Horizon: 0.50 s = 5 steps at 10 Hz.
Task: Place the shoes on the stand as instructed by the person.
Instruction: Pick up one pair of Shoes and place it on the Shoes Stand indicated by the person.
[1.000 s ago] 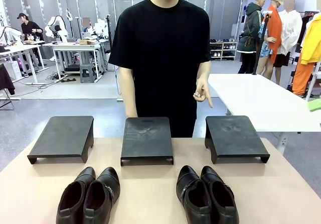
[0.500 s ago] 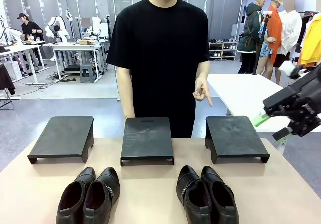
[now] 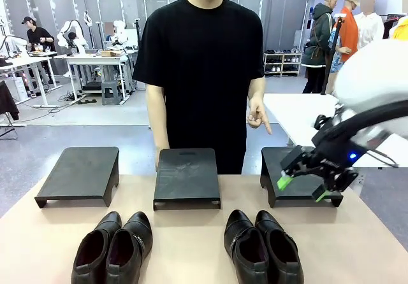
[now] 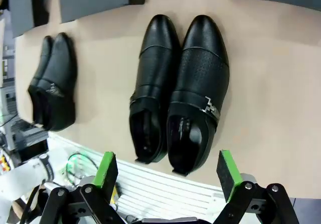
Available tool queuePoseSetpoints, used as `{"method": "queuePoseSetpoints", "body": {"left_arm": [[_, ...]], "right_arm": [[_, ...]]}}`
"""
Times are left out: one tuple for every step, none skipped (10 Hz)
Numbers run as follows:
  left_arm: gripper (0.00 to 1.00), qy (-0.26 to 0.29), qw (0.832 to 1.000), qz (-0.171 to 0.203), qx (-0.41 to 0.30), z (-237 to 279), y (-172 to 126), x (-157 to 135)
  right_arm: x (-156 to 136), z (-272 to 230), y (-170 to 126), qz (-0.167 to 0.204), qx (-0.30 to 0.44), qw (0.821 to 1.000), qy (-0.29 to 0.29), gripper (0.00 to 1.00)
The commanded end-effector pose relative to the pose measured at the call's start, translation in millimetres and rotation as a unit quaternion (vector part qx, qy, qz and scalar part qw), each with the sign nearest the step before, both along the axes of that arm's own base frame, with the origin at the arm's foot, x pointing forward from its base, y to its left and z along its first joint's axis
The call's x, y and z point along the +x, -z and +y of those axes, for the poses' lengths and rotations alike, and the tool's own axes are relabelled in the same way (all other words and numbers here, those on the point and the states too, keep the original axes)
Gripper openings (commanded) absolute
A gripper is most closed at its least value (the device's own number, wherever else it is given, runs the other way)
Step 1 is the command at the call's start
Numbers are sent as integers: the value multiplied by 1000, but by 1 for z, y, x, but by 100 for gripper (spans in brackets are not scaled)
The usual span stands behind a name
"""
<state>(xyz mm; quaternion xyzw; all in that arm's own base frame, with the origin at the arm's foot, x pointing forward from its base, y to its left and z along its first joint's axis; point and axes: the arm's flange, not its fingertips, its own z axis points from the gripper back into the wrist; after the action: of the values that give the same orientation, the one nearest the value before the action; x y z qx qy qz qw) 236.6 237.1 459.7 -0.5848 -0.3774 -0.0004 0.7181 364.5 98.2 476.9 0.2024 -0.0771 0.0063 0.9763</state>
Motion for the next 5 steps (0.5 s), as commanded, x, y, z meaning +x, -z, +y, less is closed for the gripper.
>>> {"method": "queuePoseSetpoints", "body": {"left_arm": [[100, 5, 1000, -7, -1, 1, 0, -2], [100, 5, 1000, -7, -1, 1, 0, -2], [100, 5, 1000, -7, -1, 1, 0, -2], [100, 5, 1000, -7, -1, 1, 0, -2], [100, 5, 1000, -7, -1, 1, 0, -2]], "right_arm": [[11, 23, 24, 18, -45, 999, 22, 100], [13, 33, 36, 26, -57, 998, 23, 100], [15, 40, 46, 32, -73, 997, 26, 100], [14, 46, 54, 39, -77, 996, 29, 100], [14, 52, 62, 47, -80, 995, 30, 100]]}}
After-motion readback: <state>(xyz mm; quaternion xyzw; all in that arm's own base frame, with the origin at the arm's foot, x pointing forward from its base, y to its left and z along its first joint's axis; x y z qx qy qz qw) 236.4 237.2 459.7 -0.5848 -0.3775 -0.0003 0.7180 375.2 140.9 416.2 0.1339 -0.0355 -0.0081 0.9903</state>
